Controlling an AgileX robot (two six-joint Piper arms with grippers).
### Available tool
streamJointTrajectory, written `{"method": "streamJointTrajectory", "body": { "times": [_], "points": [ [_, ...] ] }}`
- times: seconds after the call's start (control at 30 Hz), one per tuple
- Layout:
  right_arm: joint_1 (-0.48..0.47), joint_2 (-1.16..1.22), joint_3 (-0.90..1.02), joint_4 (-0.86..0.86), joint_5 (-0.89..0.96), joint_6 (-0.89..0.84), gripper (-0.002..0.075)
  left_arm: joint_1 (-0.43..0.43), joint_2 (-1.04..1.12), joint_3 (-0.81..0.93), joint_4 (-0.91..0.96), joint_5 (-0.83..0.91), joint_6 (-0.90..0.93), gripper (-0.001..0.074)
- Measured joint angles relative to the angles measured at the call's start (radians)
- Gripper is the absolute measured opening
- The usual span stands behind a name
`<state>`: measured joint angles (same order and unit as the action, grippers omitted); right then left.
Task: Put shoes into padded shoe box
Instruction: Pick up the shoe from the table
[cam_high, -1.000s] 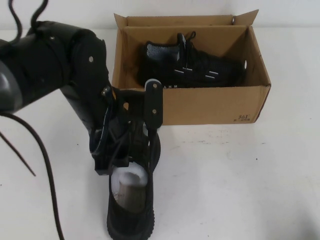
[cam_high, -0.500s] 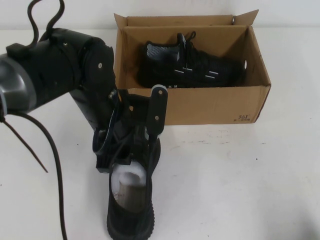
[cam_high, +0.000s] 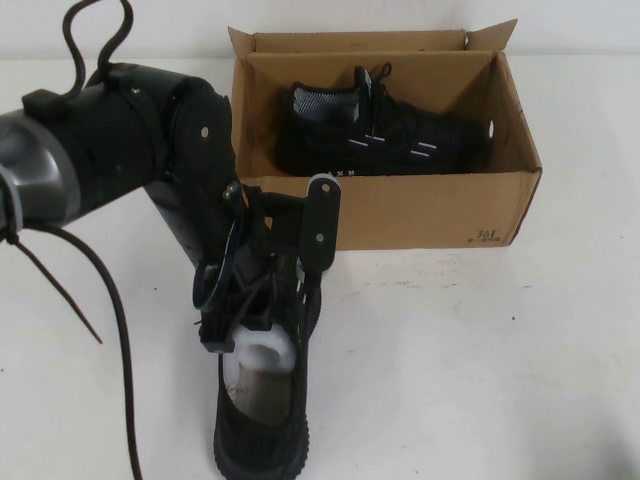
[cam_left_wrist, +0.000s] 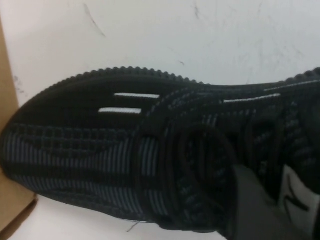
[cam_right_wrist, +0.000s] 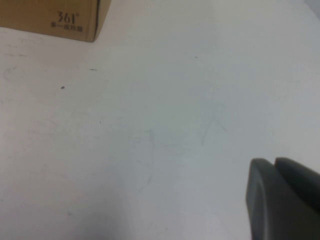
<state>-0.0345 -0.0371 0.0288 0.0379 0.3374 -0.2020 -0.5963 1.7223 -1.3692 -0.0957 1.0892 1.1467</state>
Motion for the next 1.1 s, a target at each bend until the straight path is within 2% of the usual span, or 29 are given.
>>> {"method": "streamJointTrajectory", "body": {
  "times": [0.17, 0.27, 0.53, 0.83, 0.97, 1.1],
  "points": [
    [0.000, 0.000, 0.000, 0.000, 0.000, 0.000, -0.0008, 0.000, 0.000, 0.000, -0.009, 0.036, 0.000, 0.0043],
    [0.000, 0.000, 0.000, 0.000, 0.000, 0.000, -0.0008, 0.000, 0.000, 0.000, -0.015, 0.052, 0.000, 0.0012],
    [0.000, 0.000, 0.000, 0.000, 0.000, 0.000, -0.0008, 0.000, -0.016, 0.000, -0.094, 0.083, -0.032, 0.0001],
    [0.000, 0.000, 0.000, 0.000, 0.000, 0.000, -0.0008, -0.008, -0.131, 0.000, -0.129, 0.129, -0.069, 0.0001],
    [0.000, 0.000, 0.000, 0.000, 0.000, 0.000, -0.0008, -0.008, -0.177, -0.005, -0.131, 0.130, -0.164, 0.0001],
    [0.000, 0.000, 0.000, 0.000, 0.000, 0.000, -0.0008, -0.008, -0.183, -0.041, -0.150, 0.133, -0.373, 0.0001]
  ]
}}
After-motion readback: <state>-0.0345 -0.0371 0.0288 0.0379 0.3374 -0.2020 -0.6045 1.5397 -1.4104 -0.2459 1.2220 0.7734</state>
